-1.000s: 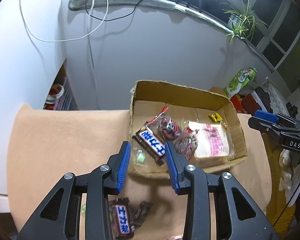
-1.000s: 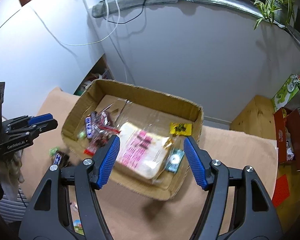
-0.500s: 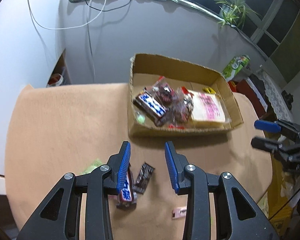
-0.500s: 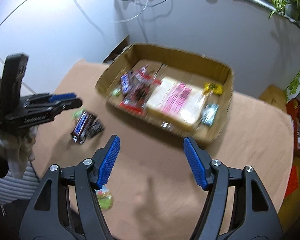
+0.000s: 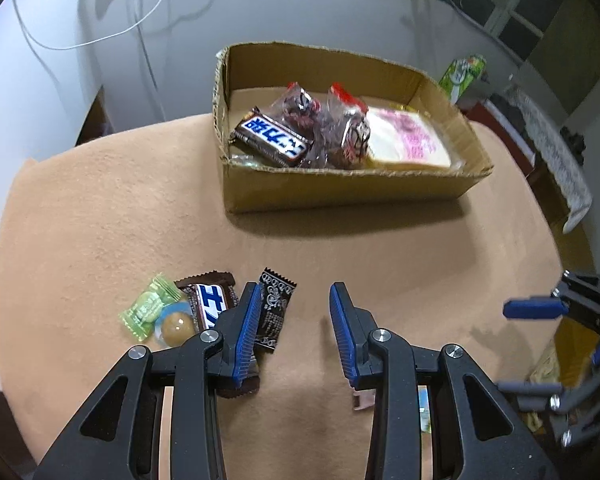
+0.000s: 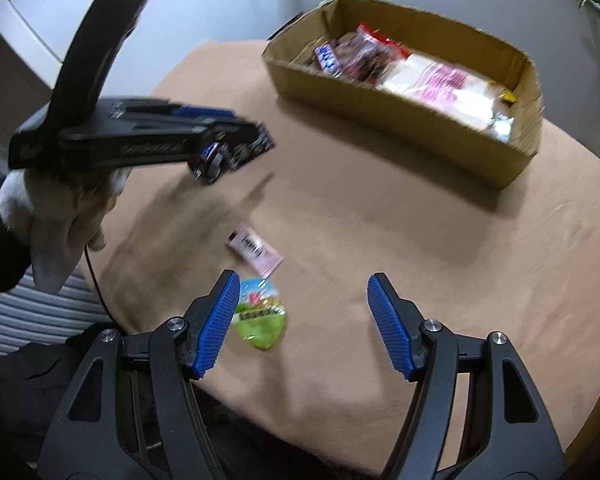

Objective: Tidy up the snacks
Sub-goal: 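Grasp the black wrapped candy with the left gripper while the right grasps the green egg pouch, then carry the black candy and green egg pouch over the box with both grippers, then open both grippers to drop the black candy and egg pouch into the box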

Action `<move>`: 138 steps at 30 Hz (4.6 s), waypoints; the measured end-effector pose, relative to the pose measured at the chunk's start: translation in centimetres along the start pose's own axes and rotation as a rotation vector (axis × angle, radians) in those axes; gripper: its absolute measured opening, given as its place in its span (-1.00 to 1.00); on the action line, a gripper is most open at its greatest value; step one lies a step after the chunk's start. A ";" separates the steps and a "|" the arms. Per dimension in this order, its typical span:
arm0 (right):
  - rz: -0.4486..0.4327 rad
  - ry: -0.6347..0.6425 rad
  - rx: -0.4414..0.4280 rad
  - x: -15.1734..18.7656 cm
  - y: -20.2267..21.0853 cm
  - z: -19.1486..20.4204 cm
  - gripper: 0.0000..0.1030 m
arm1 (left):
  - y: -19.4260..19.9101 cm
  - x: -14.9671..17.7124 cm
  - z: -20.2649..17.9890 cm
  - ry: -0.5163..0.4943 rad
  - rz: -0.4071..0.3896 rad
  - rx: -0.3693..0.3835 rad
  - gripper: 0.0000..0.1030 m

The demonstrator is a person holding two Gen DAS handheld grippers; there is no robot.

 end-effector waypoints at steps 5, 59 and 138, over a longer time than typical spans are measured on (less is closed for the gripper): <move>0.018 0.011 -0.028 0.6 -1.0 0.8 0.34 | -1.2 0.8 0.0 -0.049 0.030 -0.034 -0.34; -0.110 -0.086 0.072 -2.7 3.5 -3.8 -0.28 | 2.7 -0.1 0.7 0.052 -0.071 -0.018 -0.57; -0.221 -0.181 0.242 -18.2 5.2 -18.1 0.33 | 0.4 -13.6 -0.7 0.043 -0.134 -0.077 -0.11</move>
Point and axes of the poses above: each gripper's, at about its wrist camera, not at the fingertips, and y roughly against the way its jaws point, z to its left, x to its underside, the point moved 9 cm from there along -y, roughly the way its jaws point, and after that the axes turned 3 degrees about -x, right-handed, at the moved point
